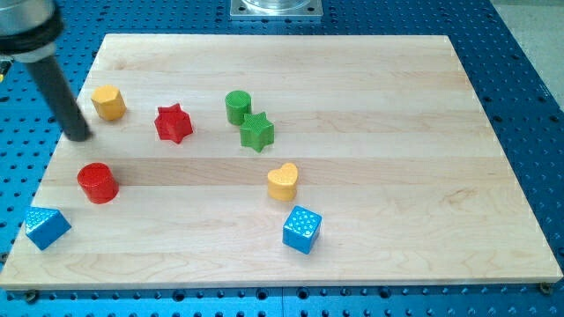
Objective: Move the hexagon to the bottom left of the red star
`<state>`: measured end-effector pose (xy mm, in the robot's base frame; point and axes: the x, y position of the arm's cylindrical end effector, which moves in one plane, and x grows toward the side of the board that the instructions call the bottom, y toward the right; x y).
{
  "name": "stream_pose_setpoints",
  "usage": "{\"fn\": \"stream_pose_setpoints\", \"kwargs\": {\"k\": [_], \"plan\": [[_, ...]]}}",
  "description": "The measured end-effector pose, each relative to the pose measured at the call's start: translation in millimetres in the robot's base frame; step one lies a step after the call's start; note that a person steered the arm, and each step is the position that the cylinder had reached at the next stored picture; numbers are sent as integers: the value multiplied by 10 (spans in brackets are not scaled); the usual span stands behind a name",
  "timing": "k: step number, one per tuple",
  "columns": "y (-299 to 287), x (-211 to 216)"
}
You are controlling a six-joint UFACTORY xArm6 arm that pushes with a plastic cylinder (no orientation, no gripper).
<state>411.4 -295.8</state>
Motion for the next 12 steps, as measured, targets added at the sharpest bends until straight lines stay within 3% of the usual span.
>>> {"fn": "stream_pose_setpoints", "kwargs": {"k": [2,6,8,10,11,12], "plan": [[22,-721],[183,-1007],[269,-966],[430,-102],[431,-463],[729,-234]]}}
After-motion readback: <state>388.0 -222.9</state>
